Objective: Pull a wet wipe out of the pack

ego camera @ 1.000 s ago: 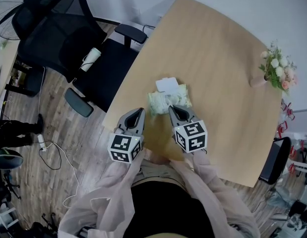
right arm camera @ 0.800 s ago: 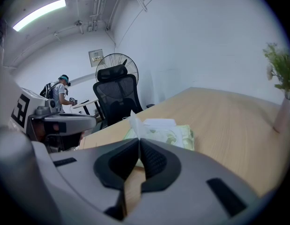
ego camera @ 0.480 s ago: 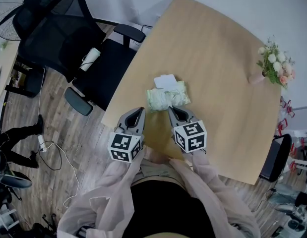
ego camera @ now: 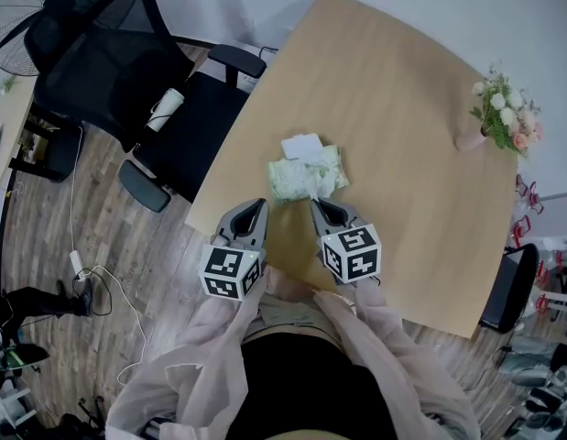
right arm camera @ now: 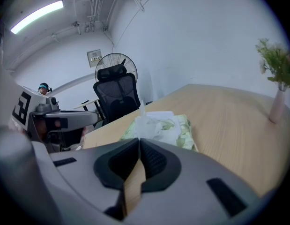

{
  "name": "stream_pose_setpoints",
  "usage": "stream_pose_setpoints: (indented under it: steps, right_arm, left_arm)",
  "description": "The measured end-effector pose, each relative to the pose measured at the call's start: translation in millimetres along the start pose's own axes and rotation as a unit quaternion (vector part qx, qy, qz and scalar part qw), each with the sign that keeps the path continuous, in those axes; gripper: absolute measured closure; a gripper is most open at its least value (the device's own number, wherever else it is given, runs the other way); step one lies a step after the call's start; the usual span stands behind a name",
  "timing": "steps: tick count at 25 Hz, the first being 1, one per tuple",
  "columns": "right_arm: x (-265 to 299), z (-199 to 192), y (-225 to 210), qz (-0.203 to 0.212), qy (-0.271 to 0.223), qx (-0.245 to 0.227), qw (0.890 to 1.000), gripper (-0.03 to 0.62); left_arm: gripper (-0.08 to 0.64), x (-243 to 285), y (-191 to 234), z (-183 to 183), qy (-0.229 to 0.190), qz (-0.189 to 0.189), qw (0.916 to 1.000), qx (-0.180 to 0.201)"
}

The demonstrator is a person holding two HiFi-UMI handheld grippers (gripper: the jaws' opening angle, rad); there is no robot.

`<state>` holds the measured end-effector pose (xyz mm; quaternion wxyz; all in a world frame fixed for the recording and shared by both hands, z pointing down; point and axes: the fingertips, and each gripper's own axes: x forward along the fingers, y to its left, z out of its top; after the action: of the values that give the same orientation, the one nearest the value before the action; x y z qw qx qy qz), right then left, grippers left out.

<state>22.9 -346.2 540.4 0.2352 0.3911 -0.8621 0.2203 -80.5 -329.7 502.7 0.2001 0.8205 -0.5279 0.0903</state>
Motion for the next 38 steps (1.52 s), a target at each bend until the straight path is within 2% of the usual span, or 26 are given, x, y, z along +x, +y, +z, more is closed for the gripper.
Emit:
stream_pose_setpoints:
  steps: [38]
  right_arm:
    - [-35,-26,14,-0.016,-0.01,0.01,1.0,0.577]
  left_arm:
    - [0.549,-30,-22,-12,-0.006,-0.007,0.9999,0.009]
